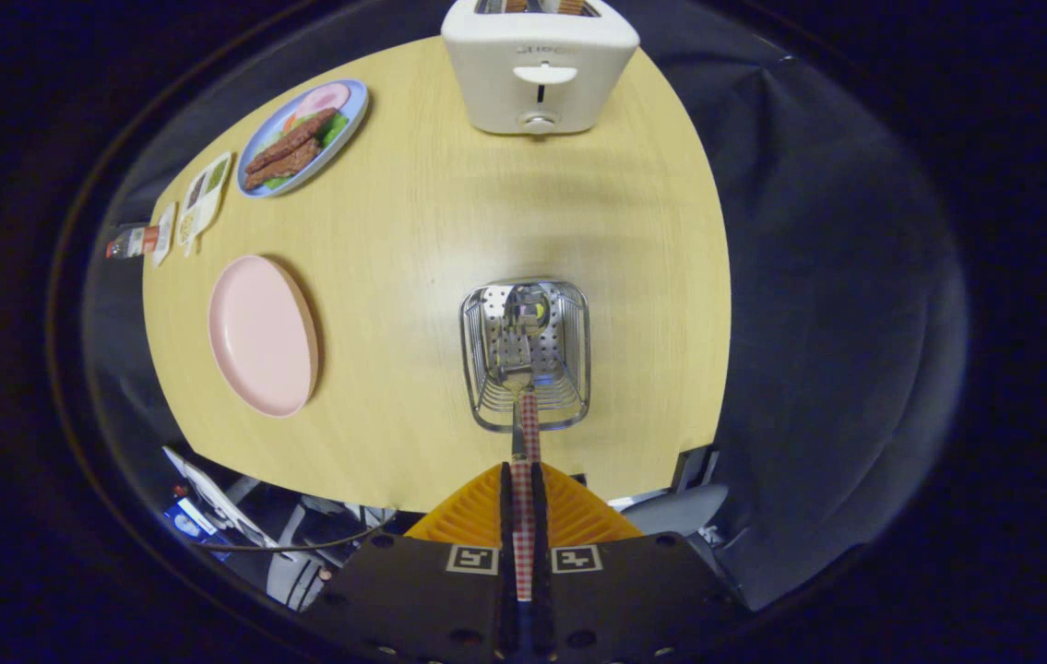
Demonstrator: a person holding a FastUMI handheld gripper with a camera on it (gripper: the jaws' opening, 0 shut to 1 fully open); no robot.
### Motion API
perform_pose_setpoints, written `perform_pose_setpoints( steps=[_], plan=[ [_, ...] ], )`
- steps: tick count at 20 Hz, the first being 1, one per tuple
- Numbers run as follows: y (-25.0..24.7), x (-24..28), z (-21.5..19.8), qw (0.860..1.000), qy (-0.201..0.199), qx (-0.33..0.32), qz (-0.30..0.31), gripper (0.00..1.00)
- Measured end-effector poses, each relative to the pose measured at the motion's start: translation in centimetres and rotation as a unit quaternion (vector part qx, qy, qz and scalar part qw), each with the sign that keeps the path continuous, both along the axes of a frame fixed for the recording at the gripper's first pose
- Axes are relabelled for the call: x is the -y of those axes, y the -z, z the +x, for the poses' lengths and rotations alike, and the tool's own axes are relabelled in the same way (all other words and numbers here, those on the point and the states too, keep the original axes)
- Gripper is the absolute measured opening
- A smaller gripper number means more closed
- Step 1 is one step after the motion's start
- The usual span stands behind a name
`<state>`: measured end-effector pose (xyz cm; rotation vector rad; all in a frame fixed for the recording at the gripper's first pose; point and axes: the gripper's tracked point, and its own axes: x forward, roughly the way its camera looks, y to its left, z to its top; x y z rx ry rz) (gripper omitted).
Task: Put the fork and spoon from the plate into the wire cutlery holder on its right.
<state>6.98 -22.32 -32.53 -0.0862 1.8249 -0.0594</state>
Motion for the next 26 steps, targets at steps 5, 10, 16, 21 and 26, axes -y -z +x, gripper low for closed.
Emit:
perform_pose_setpoints(
  steps=[5, 10, 16, 21, 26],
  plan=[
    [0.5, -0.3, 1.2, 0.998, -0.056, -0.036, -0.018, 0.06],
    [1.2, 0.0, 1.8, 0.995, -0.077, -0.054, -0.025, 0.06],
    [1.5, 0.2, 2.1, 0.996, -0.069, -0.047, -0.013, 0.12],
    [0.8, -0.7, 1.6, 0.998, -0.061, 0.001, 0.003, 0.28],
    [-1.0, -3.4, 0.8, 0.994, -0.049, 0.097, 0.027, 0.64]
  ],
)
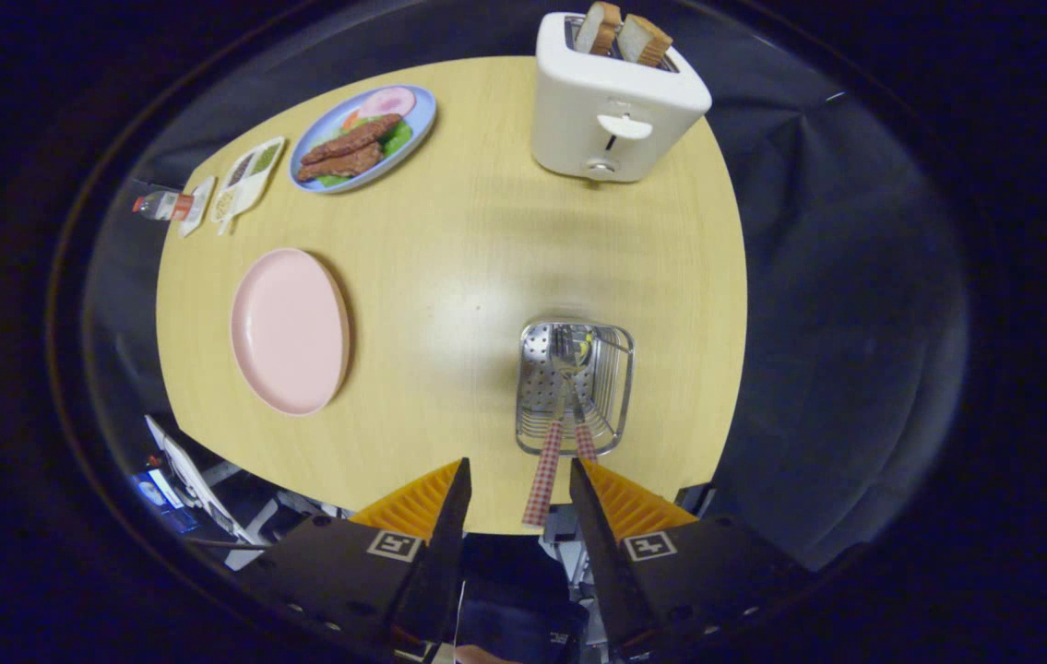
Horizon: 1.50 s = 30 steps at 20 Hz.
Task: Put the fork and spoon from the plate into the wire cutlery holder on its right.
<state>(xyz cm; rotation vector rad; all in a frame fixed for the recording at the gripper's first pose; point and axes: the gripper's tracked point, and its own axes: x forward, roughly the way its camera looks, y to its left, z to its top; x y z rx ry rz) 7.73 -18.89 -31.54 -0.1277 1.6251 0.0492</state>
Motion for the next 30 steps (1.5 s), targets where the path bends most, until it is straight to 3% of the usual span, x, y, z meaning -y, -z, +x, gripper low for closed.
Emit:
perform_pose_setpoints(
  steps=[1, 4, 7, 9, 10, 14, 17, 19, 23, 26, 30],
  plan=[
    [-0.5, -0.9, -0.2, 1.000, 0.002, 0.026, 0.009, 0.69],
    [-2.1, -3.4, -0.4, 0.993, 0.001, 0.116, 0.026, 1.00],
    [-4.3, -5.5, -0.6, 0.977, -0.005, 0.211, 0.022, 0.99],
    [-6.4, -7.0, -0.5, 0.958, -0.005, 0.285, 0.018, 0.98],
    [-8.0, -7.7, -0.3, 0.944, -0.010, 0.328, 0.017, 0.98],
    [-14.8, -13.2, -0.5, 0.864, -0.031, 0.499, 0.062, 0.96],
    [-19.0, -15.6, -1.8, 0.808, -0.032, 0.584, 0.071, 0.96],
    [-22.3, -16.9, -3.0, 0.757, -0.041, 0.647, 0.081, 0.96],
    [-27.3, -17.7, -6.5, 0.688, -0.027, 0.723, 0.061, 0.96],
    [-30.1, -19.1, -8.2, 0.656, -0.030, 0.751, 0.060, 0.95],
    [-30.3, -21.0, -9.3, 0.659, -0.032, 0.748, 0.070, 0.95]
  ],
)
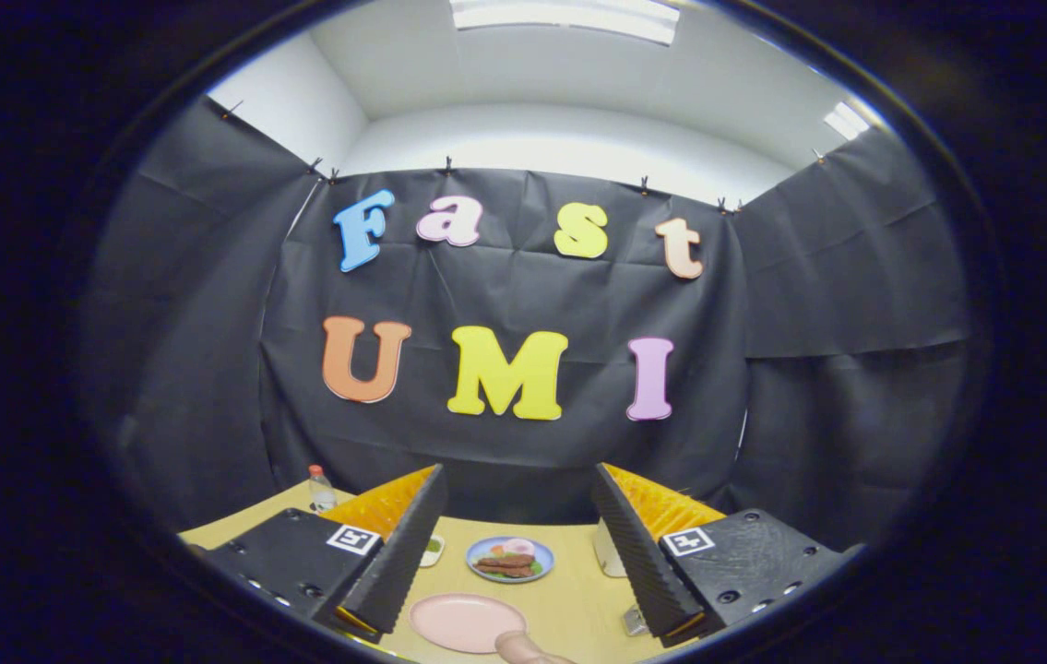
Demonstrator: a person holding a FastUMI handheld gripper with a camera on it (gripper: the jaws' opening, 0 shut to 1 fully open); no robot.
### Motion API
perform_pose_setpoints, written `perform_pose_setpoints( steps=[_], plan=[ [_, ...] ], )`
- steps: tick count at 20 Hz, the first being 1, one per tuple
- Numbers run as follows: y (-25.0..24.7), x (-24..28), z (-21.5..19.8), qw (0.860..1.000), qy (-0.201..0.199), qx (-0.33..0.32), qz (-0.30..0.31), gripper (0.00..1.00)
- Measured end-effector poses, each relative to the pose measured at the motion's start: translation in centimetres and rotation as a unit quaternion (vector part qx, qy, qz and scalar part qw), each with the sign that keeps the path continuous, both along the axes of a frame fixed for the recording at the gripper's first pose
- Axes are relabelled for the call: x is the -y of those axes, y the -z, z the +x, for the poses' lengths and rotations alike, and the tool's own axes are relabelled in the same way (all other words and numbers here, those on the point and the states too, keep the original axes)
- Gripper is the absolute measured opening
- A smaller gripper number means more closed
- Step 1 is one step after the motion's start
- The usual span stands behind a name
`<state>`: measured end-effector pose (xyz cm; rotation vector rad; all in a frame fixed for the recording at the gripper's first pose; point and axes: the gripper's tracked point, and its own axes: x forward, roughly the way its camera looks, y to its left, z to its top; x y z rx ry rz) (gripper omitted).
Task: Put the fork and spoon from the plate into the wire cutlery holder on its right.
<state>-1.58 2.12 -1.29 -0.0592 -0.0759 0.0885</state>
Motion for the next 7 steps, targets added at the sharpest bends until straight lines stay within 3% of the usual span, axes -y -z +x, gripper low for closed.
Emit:
perform_pose_setpoints(
  steps=[7],
  plan=[
    [2.4, -1.0, -0.8, 0.999, -0.002, -0.034, -0.005, 0.95]
  ],
)
